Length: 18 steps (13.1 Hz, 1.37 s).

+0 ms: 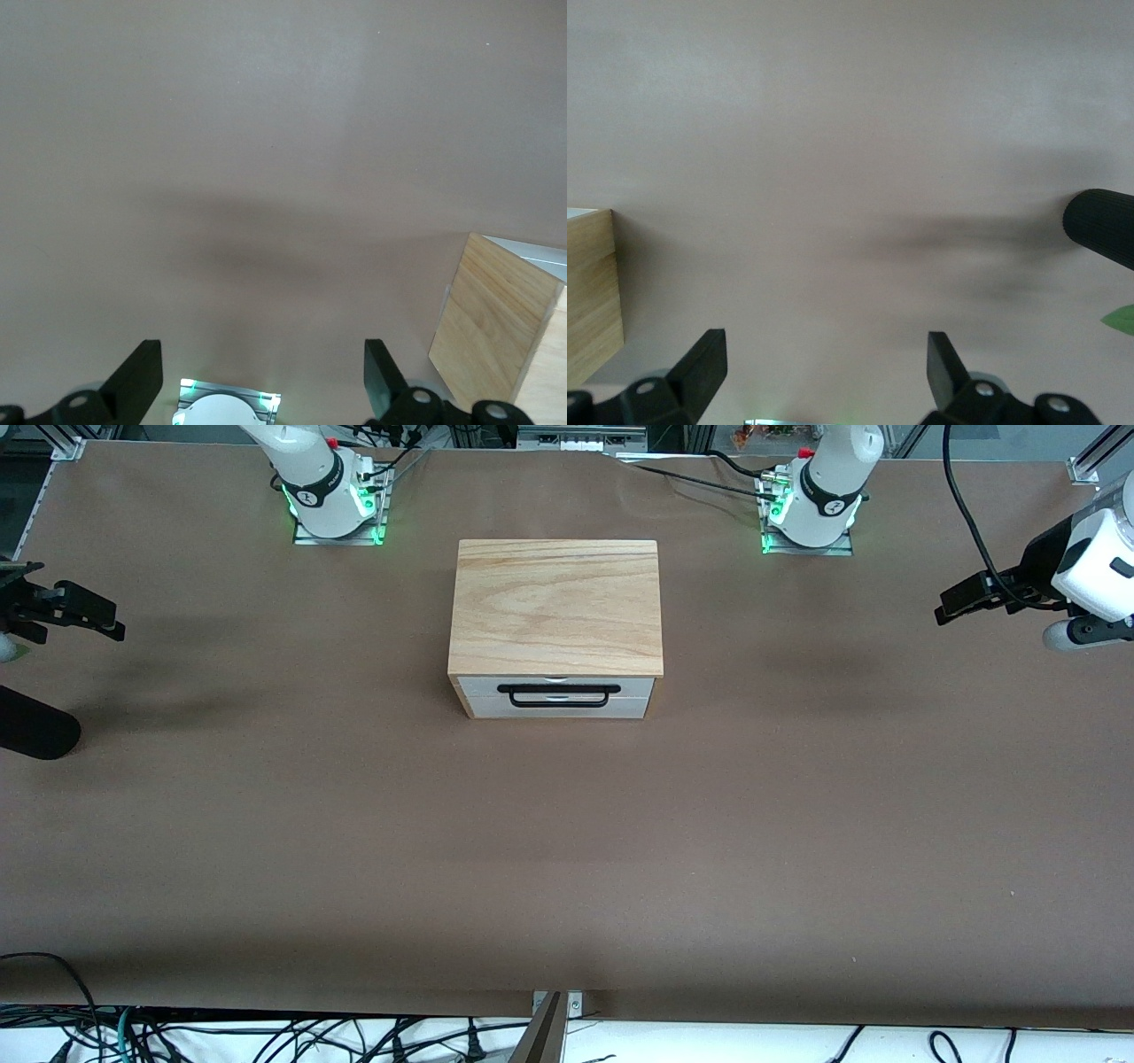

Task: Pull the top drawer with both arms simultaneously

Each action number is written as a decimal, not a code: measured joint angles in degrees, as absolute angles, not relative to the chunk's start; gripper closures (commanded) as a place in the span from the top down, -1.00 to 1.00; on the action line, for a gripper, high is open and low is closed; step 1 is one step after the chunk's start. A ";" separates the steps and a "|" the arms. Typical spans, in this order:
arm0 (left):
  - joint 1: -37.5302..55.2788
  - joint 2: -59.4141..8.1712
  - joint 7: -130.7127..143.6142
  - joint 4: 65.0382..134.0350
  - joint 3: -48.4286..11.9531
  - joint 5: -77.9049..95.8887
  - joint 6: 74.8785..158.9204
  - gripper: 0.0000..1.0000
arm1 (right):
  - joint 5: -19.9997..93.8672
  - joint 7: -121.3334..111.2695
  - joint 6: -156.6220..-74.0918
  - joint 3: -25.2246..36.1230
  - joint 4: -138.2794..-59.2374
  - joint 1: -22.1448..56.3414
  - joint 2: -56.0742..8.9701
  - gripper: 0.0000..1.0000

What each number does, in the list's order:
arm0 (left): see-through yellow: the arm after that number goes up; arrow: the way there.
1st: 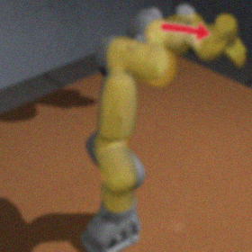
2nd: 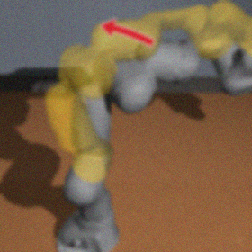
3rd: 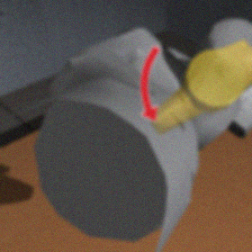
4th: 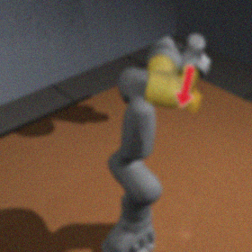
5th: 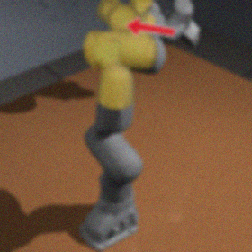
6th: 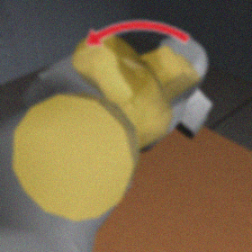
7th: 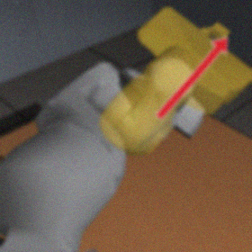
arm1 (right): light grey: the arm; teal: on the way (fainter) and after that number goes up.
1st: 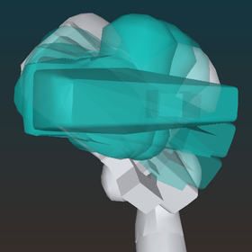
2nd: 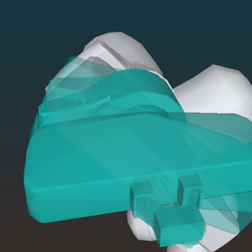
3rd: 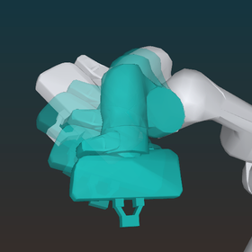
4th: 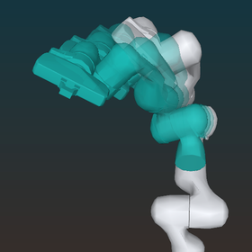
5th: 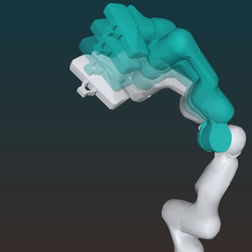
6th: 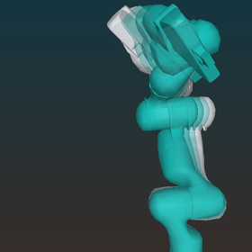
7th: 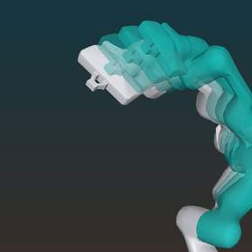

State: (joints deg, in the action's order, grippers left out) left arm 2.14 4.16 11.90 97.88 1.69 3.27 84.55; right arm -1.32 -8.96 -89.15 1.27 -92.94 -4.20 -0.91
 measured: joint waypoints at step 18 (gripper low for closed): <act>-0.42 5.08 11.94 99.10 -1.35 1.75 84.43 1.00 | -1.31 -8.96 -89.07 1.27 -92.94 -4.20 -0.91 1.00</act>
State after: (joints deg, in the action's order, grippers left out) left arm -0.42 5.08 11.94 99.10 -1.35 1.75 84.43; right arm -1.31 -8.96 -89.07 1.27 -92.94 -4.20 -0.91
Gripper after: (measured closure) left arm 0.000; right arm 0.000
